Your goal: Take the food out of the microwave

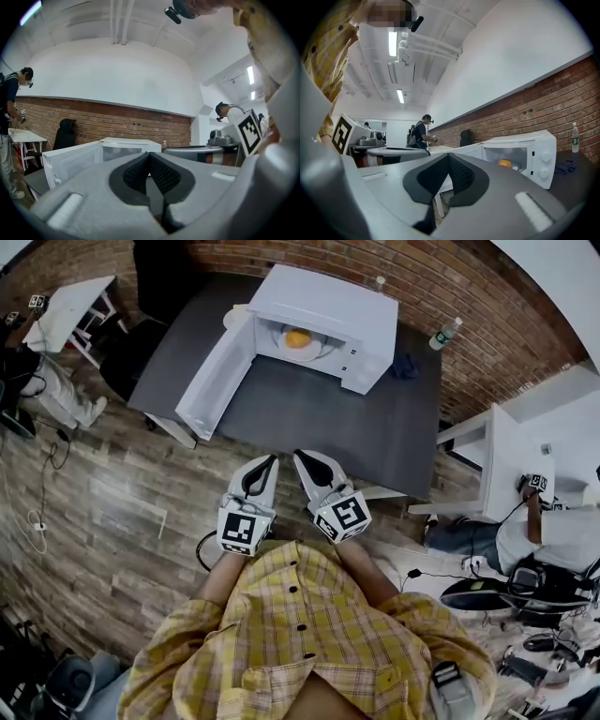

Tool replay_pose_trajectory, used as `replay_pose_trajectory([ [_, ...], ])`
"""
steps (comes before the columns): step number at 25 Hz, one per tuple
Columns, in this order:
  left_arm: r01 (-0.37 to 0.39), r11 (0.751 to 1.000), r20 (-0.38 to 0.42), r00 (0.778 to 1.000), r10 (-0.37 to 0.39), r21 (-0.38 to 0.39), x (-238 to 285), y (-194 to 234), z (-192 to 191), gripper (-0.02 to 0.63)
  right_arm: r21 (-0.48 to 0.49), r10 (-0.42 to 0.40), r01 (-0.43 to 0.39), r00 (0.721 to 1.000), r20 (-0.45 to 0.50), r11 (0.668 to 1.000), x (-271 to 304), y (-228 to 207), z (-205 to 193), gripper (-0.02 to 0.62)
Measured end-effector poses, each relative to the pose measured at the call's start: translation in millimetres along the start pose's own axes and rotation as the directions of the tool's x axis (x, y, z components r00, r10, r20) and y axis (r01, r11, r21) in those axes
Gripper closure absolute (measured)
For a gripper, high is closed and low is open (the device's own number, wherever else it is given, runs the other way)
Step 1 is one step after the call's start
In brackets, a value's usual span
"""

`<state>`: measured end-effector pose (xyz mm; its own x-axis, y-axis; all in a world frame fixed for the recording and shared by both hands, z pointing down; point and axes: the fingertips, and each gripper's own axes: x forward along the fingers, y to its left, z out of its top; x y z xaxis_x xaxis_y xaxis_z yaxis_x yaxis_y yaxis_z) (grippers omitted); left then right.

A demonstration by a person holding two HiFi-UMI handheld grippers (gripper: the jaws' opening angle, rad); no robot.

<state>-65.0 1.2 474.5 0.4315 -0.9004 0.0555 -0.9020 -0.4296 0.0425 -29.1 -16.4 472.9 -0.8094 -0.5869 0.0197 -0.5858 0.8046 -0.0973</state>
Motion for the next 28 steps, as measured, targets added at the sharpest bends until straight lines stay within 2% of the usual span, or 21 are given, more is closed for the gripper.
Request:
replay_pose_trajectory([
  [5,0.046,0.999,0.006,0.999,-0.046,-0.018,17,30,4,0.607,-0.009,-0.035,0.035,0.999,-0.004,0.999,29,-9,5,0.592],
  [15,0.126,0.991,0.012,0.992,-0.126,-0.039,40,56,3,0.607,-0.028,-0.115,0.115,0.993,-0.019,0.993,61,-22,7,0.592],
  [28,0.140,0.989,0.016,0.990,-0.139,-0.049,53,76,4,0.607,-0.011,-0.146,0.146,0.988,-0.046,0.989,83,-35,6,0.592],
])
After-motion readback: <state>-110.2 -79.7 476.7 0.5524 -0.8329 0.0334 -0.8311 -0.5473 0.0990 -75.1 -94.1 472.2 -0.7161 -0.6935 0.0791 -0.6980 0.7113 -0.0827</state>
